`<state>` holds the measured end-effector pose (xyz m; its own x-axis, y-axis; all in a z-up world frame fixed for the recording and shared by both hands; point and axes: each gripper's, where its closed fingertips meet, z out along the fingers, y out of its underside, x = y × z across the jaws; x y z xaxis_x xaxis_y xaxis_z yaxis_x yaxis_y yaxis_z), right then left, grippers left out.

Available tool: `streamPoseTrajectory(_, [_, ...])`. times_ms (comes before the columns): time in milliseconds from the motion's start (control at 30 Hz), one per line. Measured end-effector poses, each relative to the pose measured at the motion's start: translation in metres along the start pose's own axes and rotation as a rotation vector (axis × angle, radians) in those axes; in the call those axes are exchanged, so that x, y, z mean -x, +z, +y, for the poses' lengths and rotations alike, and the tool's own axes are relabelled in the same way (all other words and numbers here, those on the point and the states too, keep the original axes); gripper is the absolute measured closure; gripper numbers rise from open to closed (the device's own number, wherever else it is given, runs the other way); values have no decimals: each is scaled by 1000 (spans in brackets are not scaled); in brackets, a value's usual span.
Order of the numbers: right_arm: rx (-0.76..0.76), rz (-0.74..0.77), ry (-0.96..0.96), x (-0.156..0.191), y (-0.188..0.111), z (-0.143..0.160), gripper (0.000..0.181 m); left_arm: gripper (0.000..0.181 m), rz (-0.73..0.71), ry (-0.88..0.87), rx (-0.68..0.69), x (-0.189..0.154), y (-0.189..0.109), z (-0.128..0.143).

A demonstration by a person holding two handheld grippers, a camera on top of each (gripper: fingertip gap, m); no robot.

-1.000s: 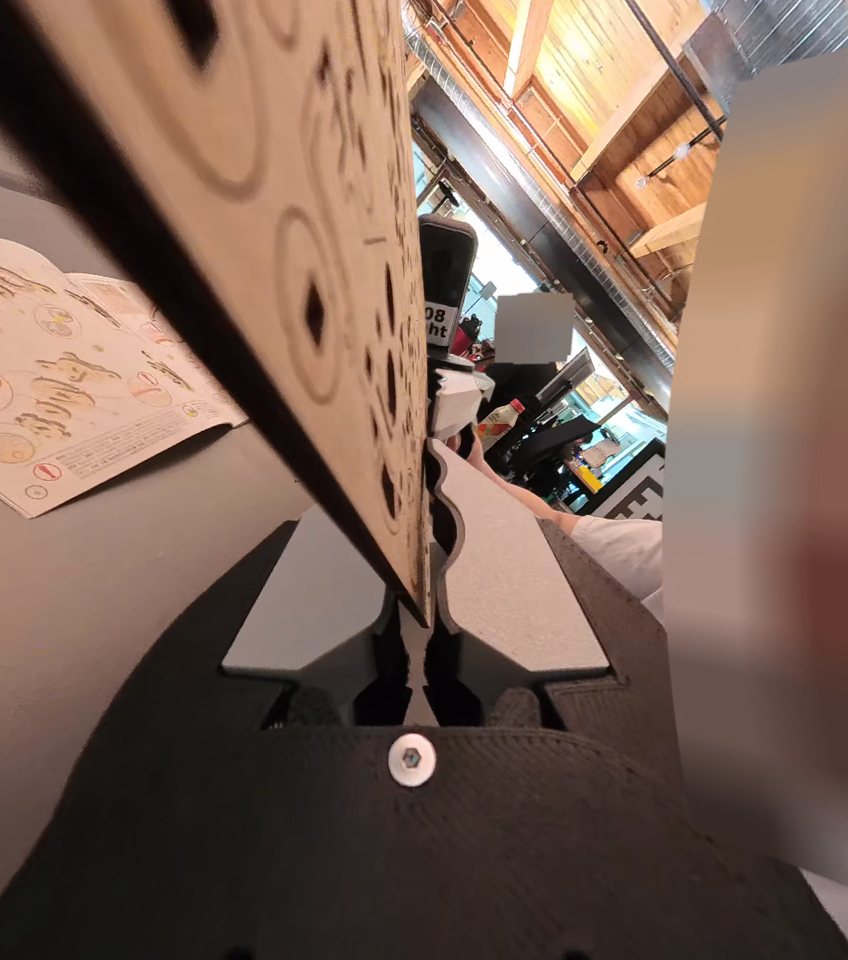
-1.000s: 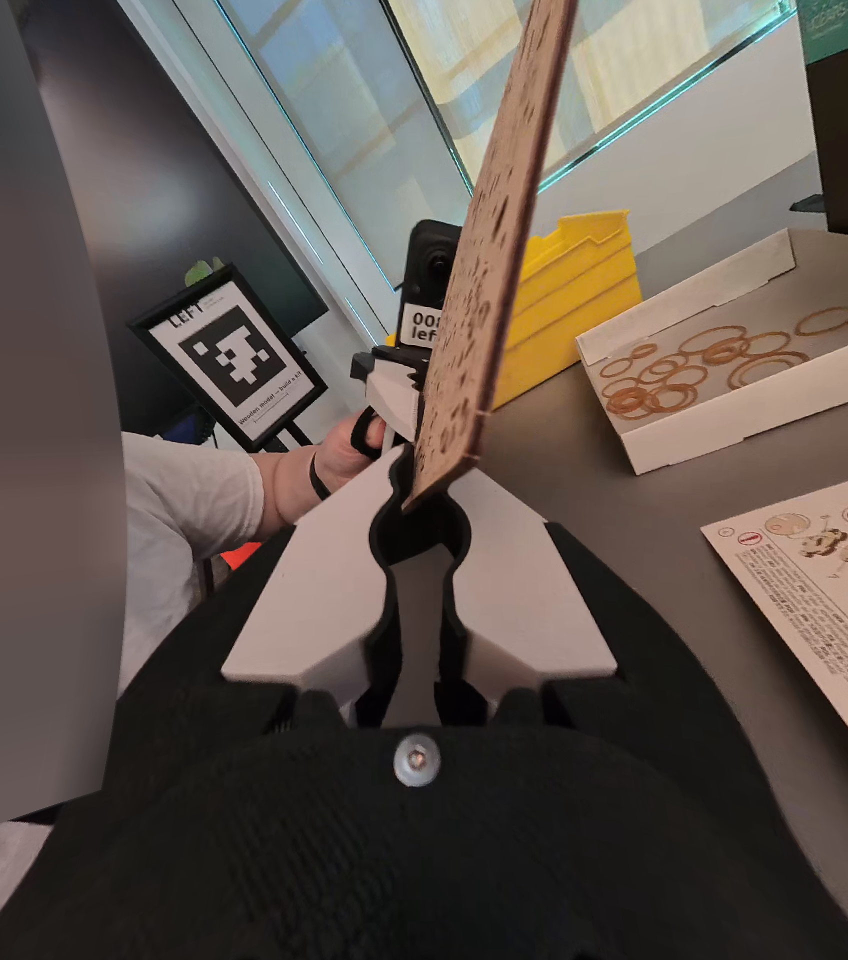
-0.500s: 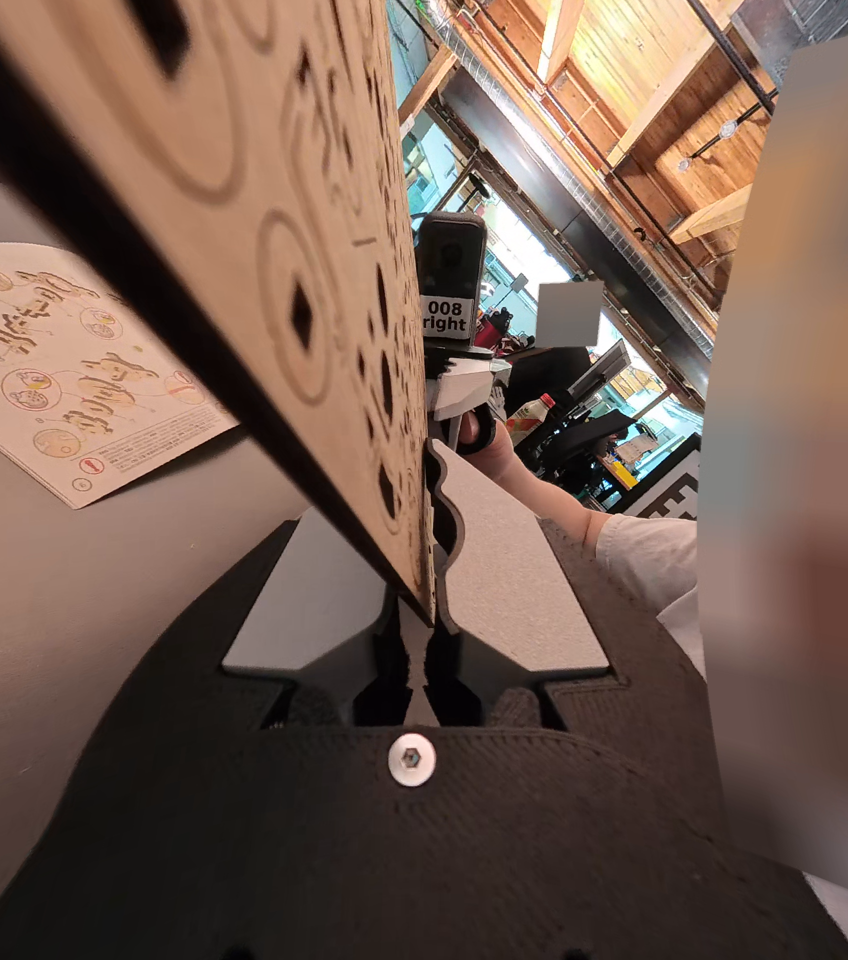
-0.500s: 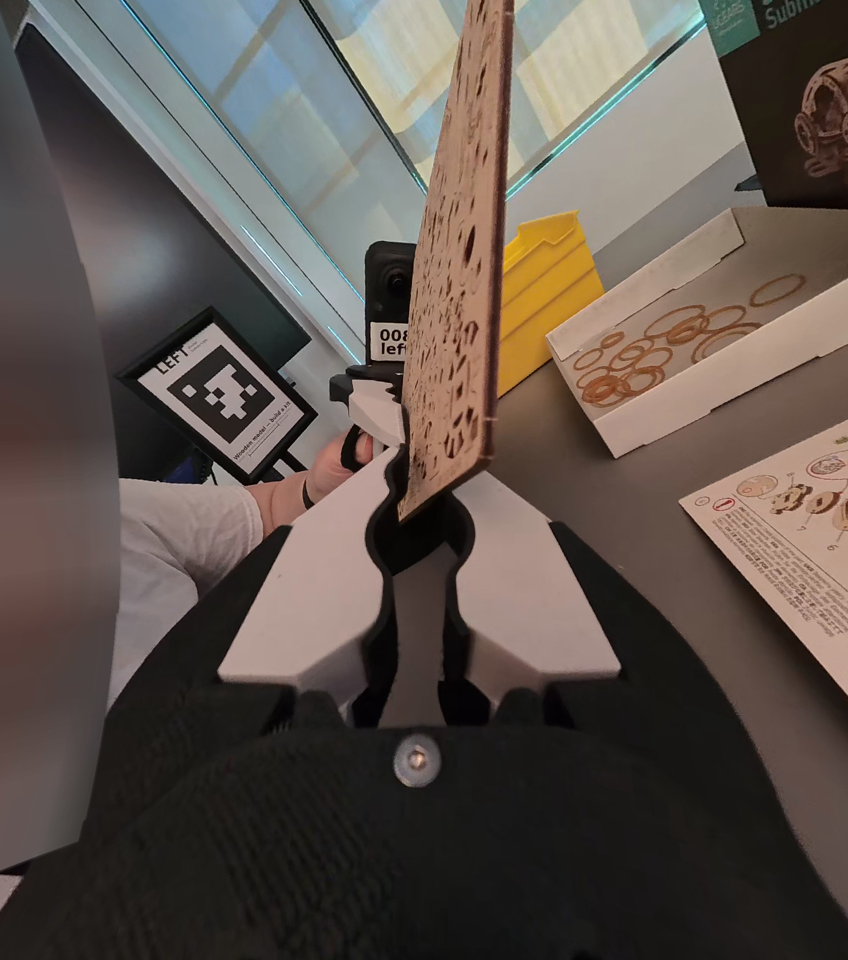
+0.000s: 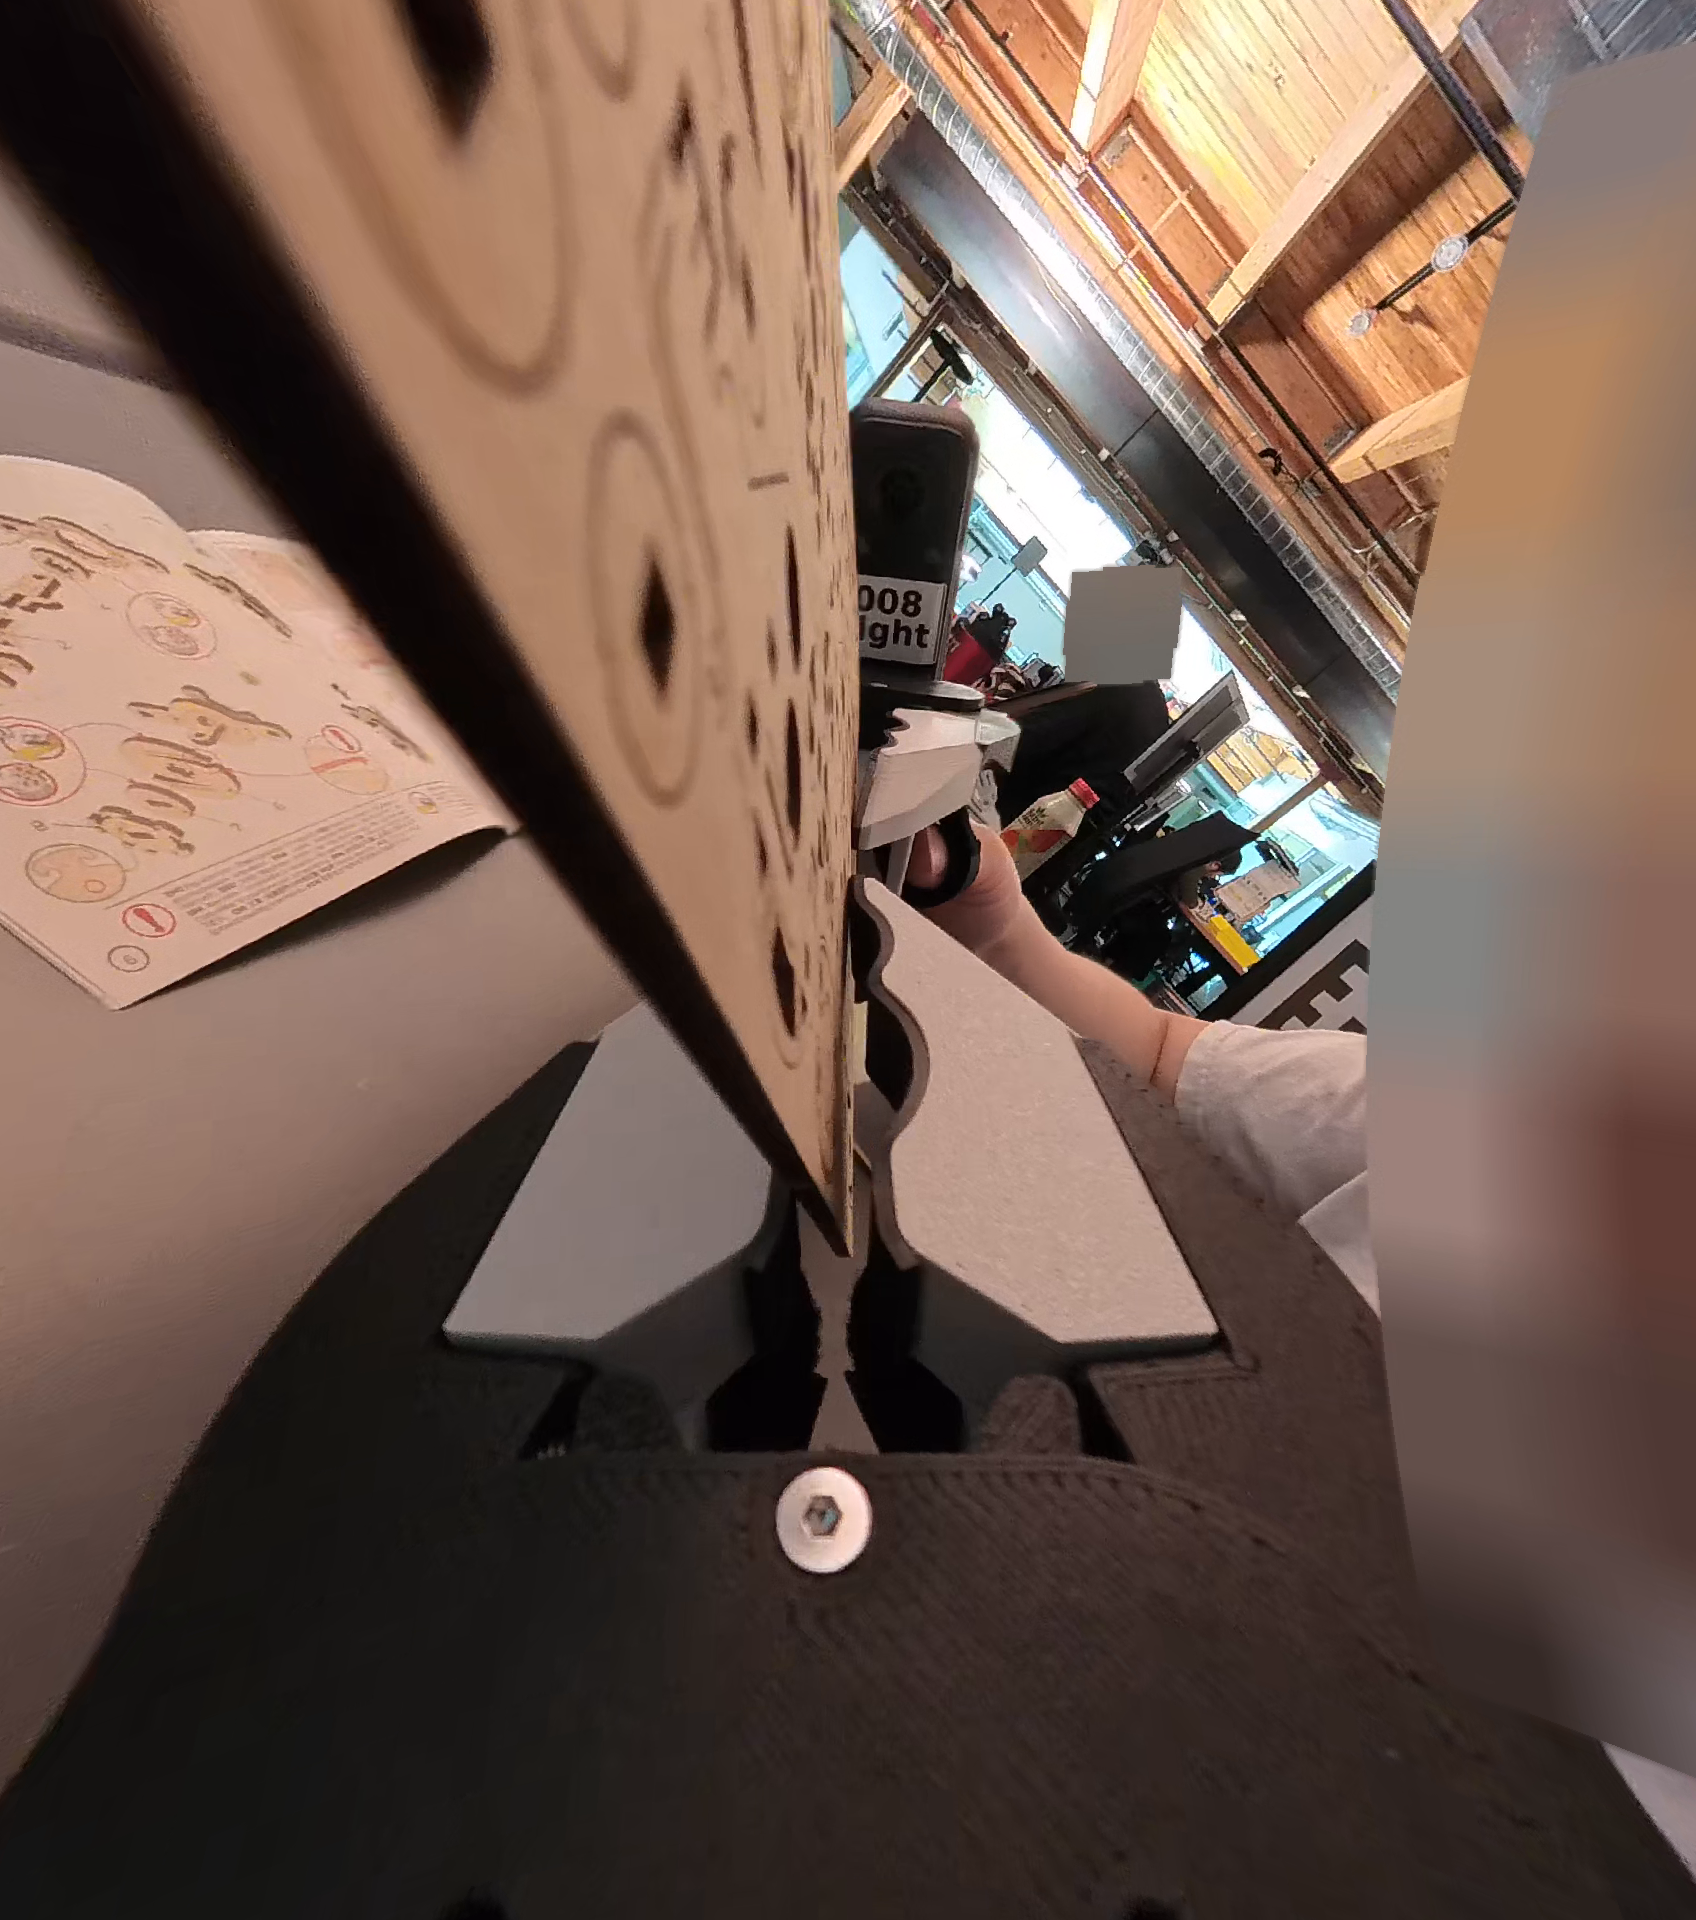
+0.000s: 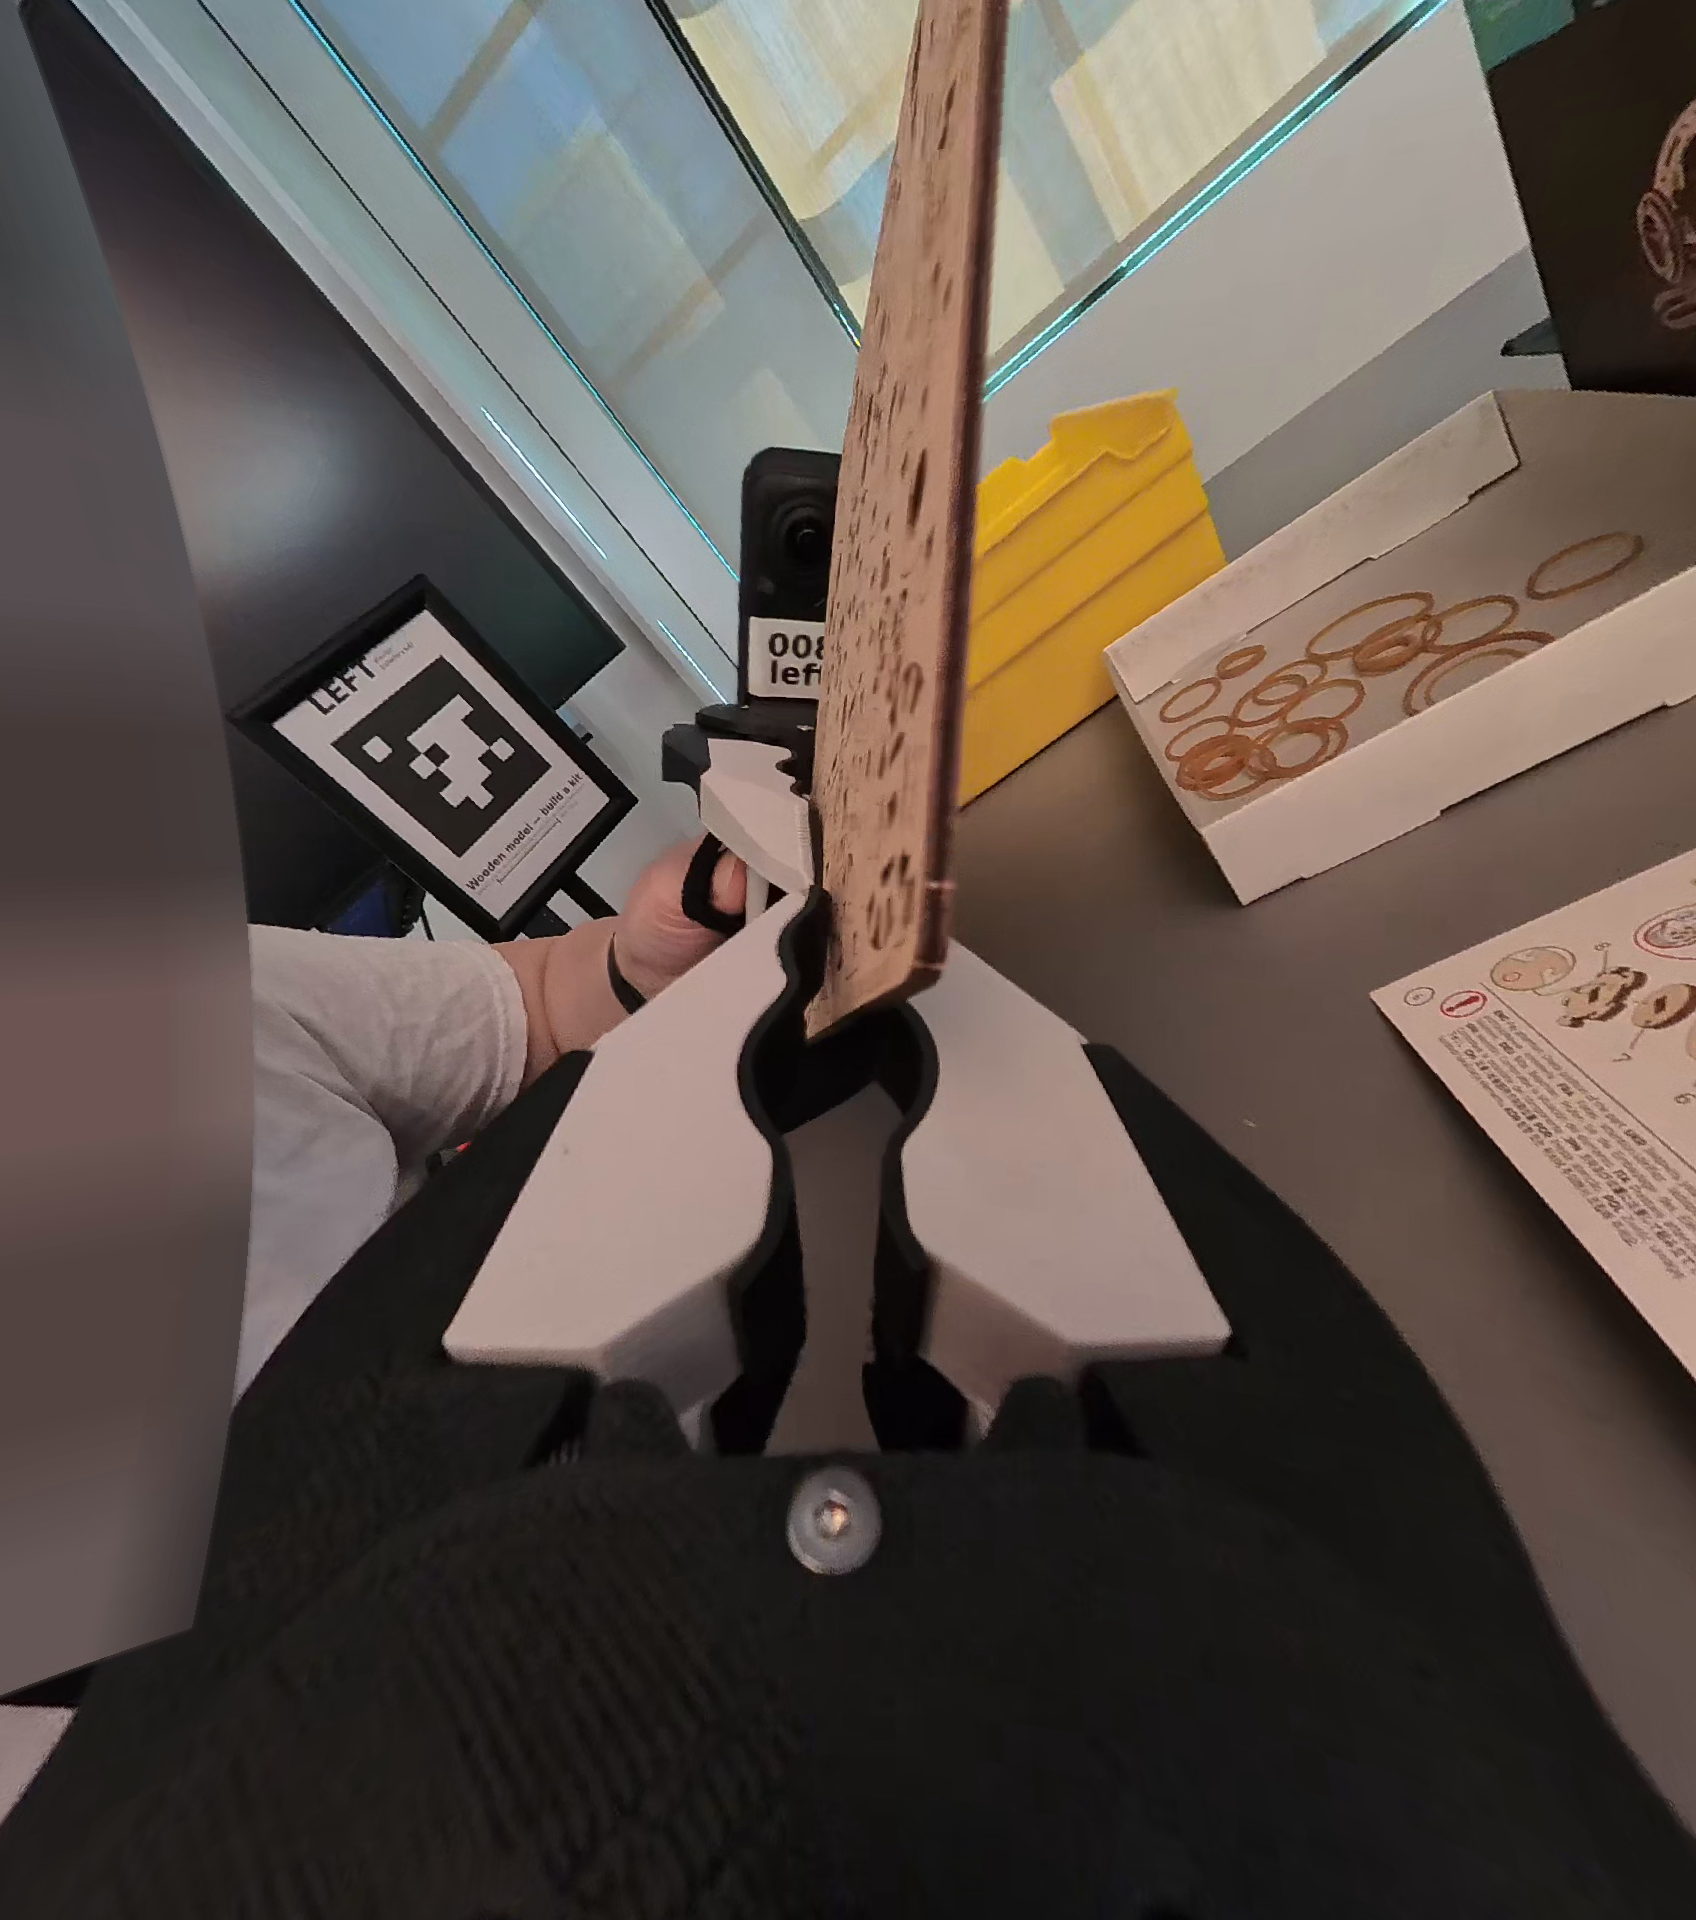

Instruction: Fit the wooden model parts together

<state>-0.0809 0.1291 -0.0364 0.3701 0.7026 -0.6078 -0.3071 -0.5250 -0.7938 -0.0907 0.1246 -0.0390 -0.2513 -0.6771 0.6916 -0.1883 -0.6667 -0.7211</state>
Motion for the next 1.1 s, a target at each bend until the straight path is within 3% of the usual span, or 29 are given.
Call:
streamPoseTrajectory(867, [16, 27, -29, 0, 0, 1, 177, 181, -10, -20, -14, 0, 0, 0])
streamPoseTrajectory(967, [-34, -39, -39, 7, 1, -6, 178, 181, 15, 36, -31, -7, -1, -6])
streamPoseTrajectory(1100, [-70, -72, 16, 6, -4, -15, 161, 181, -9, 31, -86, 0, -9, -15])
